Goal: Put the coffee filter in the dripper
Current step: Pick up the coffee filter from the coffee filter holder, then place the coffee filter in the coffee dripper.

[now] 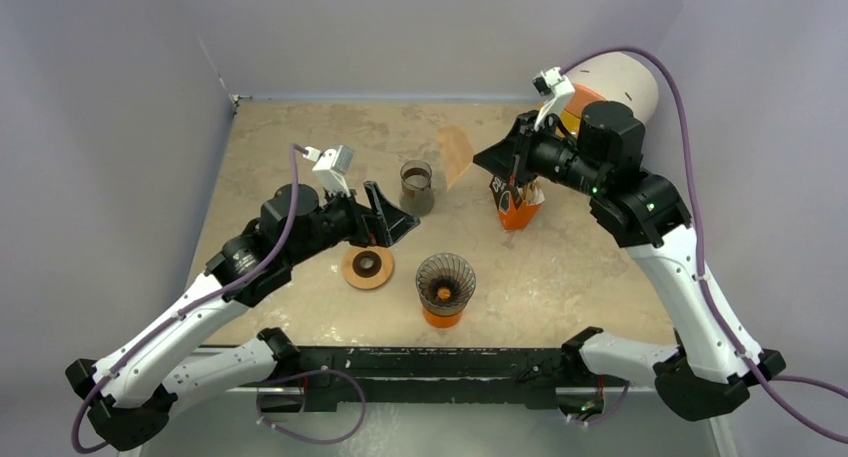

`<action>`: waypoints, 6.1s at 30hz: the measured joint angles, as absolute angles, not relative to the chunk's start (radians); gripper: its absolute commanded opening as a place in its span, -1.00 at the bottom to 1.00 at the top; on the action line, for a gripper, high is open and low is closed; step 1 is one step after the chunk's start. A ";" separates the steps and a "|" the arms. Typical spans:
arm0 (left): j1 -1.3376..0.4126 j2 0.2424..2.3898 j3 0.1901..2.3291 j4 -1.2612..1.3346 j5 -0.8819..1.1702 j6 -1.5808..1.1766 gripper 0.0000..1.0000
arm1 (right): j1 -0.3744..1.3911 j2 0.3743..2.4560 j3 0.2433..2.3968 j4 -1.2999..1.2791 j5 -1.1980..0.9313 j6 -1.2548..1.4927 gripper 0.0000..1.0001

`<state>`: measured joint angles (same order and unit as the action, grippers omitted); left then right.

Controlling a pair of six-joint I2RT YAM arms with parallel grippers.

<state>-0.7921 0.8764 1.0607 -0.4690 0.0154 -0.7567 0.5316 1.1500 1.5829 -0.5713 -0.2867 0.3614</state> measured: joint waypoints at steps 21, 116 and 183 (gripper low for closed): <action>-0.792 0.774 0.749 0.231 0.258 -1.094 0.86 | 0.578 1.090 1.505 -0.236 -0.633 0.628 -1.00; -0.792 0.714 0.988 -0.280 0.781 -0.487 -1.00 | 0.612 1.007 1.463 -0.525 -0.912 0.200 0.06; -0.792 0.632 0.886 -0.343 0.780 -0.617 -1.00 | 0.894 1.079 1.253 -0.370 -0.868 0.271 -0.54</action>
